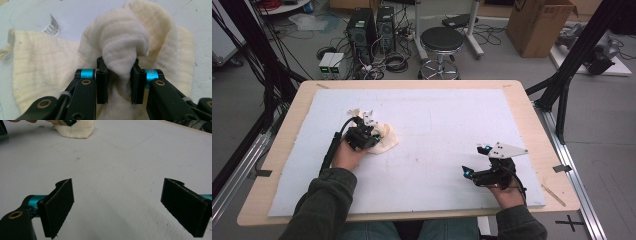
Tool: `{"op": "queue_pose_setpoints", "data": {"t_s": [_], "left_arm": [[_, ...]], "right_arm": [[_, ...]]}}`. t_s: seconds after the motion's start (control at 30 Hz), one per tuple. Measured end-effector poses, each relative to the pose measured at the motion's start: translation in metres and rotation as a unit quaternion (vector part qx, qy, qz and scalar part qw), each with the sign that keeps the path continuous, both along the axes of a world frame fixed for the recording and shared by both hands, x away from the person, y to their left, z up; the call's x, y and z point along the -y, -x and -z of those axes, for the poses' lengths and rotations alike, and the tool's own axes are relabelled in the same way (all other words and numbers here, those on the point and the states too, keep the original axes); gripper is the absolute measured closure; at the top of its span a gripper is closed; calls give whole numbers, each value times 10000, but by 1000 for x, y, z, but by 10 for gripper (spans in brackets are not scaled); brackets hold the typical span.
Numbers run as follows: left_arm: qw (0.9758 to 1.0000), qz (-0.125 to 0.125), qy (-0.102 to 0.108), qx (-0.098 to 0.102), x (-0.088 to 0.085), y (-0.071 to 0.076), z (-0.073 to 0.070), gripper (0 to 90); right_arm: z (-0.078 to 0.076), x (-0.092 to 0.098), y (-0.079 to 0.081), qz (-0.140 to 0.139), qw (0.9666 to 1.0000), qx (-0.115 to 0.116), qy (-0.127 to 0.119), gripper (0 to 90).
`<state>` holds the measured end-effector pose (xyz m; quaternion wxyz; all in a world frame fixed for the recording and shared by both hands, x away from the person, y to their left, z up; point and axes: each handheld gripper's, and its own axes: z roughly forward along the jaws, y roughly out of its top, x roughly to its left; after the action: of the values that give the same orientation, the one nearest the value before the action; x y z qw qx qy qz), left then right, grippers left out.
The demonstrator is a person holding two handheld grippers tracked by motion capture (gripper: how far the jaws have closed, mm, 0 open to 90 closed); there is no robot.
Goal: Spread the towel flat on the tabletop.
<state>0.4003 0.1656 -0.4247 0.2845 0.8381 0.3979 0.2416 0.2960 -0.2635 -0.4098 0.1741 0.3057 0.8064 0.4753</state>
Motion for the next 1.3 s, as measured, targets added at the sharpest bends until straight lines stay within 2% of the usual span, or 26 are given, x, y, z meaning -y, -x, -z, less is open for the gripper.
{"op": "queue_pose_setpoints", "data": {"t_s": [0.3, 0.47, 0.6, 0.87, 0.97, 1.17, 1.3], "left_arm": [[9992, 103, 331, 199, -3, 10, -16, 728], [9975, 184, 578, 360, 1, 19, -28, 728], [9965, 325, 633, 439, 7, 26, -36, 728], [9932, 692, 718, 595, 31, 39, -57, 728], [9912, 836, 797, 641, 41, 42, -64, 728], [9884, 1090, 835, 652, 63, 44, -74, 728], [9871, 1171, 901, 619, 75, 43, -76, 728]], "right_arm": [[0, 2, 0, 23, 10000, 30, -13, 107], [-1, 1, 1, 23, 10000, 26, -4, 107], [-1, 0, 0, 12, 10000, 60, -5, 107], [-3, 1, 1, 20, 10000, 76, -45, 107], [-3, 2, 1, 16, 10000, 78, -55, 107], [-4, 3, 2, 29, 9999, 97, -79, 107], [-4, 4, 2, 39, 9999, 99, -101, 107]]}}
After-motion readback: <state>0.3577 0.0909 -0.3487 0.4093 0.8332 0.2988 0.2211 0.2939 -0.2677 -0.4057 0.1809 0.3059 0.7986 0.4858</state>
